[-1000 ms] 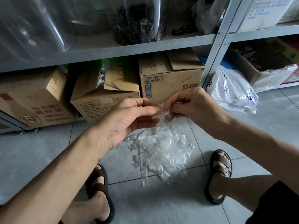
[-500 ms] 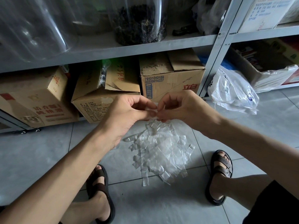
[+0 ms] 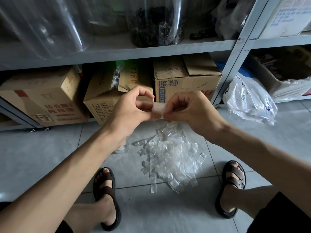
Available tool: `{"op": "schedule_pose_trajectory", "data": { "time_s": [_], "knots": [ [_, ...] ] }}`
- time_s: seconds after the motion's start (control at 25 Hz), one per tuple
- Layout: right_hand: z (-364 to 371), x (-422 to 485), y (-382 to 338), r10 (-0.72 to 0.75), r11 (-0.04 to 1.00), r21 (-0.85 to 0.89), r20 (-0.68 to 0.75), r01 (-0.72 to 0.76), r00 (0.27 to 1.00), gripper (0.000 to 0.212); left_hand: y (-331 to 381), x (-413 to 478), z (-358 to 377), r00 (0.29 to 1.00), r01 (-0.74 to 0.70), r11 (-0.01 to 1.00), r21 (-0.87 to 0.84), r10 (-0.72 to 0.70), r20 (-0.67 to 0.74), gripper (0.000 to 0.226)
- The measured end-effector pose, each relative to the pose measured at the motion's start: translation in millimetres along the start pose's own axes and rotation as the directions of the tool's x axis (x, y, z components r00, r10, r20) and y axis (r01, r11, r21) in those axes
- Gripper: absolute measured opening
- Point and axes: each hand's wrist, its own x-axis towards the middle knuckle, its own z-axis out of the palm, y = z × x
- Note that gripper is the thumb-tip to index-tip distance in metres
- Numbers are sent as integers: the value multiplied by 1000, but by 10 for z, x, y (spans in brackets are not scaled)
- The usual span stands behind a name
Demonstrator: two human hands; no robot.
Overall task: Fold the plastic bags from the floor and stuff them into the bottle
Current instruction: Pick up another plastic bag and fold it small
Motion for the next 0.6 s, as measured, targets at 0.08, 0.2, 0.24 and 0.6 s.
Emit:
{"op": "schedule_pose_trajectory", "data": {
  "time_s": [0.08, 0.2, 0.24, 0.6],
  "knots": [
    [93, 44, -6, -22, 999, -24, -3, 22, 1000, 18, -39, 23, -103, 1000, 21, 999, 28, -21, 1, 44],
    [265, 166, -48, -70, 985, -156, 24, 73, 997, 18, -99, 72, -269, 999, 28, 996, 83, -26, -20, 40],
    [314, 223, -65, -77, 973, -214, 38, 83, 996, 20, -120, 88, -315, 999, 38, 995, 92, -35, -34, 38],
    [1085, 918, 164, 6, 925, -371, 214, 75, 977, 27, -796, 497, -953, 976, 197, 967, 164, -178, -123, 38]
  ]
}}
